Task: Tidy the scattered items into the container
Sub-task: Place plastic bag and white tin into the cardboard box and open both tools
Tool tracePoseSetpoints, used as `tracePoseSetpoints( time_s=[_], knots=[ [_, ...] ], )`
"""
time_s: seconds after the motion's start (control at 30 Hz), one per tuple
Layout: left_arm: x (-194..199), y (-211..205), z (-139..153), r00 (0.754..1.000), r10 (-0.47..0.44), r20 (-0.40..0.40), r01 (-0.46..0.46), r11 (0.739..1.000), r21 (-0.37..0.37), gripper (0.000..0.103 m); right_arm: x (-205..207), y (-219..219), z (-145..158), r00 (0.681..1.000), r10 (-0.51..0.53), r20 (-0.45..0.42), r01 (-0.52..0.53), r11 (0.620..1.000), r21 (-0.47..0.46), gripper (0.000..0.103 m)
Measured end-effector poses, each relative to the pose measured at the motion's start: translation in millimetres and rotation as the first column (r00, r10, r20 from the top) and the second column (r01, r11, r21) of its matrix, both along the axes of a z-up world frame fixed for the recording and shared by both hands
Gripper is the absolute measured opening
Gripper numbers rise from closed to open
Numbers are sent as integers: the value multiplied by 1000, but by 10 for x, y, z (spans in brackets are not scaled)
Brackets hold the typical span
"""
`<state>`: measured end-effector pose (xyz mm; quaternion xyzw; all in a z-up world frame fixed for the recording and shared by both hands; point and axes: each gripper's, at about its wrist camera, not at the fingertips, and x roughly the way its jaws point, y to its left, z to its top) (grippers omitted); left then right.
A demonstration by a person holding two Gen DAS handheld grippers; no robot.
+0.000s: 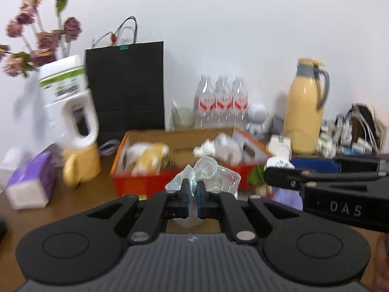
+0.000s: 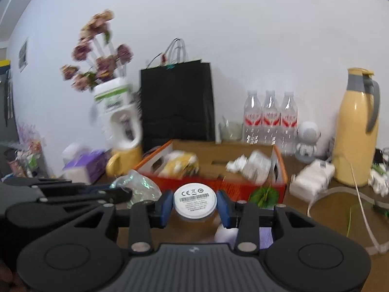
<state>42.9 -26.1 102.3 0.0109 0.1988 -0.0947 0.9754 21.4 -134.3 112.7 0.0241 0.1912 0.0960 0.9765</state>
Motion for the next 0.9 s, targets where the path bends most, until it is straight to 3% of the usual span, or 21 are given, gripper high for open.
tracePoseSetpoints(
  time_s=[0.13, 0.23, 0.3, 0.4, 0.53, 0.67, 0.73, 0.9],
  knots=[
    [1087, -11, 184, 992, -21, -122, 15, 998, -54, 6, 883, -179, 200, 999, 11, -53, -10, 1000, 19, 38],
    [1854, -82, 209, 982, -15, -188, 1, 997, -77, 7, 1597, -315, 245, 990, 10, -139, -4, 999, 38, 38],
    [2264, -109, 151, 974, -2, -225, -20, 995, -97, 7, 2052, -390, 200, 978, 6, -211, 6, 998, 58, 38],
    [2792, -159, -55, 948, 41, -315, -73, 993, -92, 7, 2611, -391, 59, 955, 11, -297, -10, 1000, 3, 38],
    [3138, -205, -362, 918, 107, -383, -108, 994, 18, 9, 3158, -277, -268, 912, 21, -409, -47, 997, -53, 38],
    [3274, -59, -499, 893, 79, -443, -99, 995, -22, 12, 3449, -194, -565, 878, 8, -478, -45, 997, -65, 38],
    [3287, -74, -477, 901, 66, -428, -70, 998, 6, 36, 3567, -192, -678, 862, -26, -506, -14, 997, -75, 38],
    [3331, -60, -506, 889, 71, -452, -62, 997, 35, 40, 3685, -181, -796, 829, -49, -557, 10, 997, -72, 43]
  ],
)
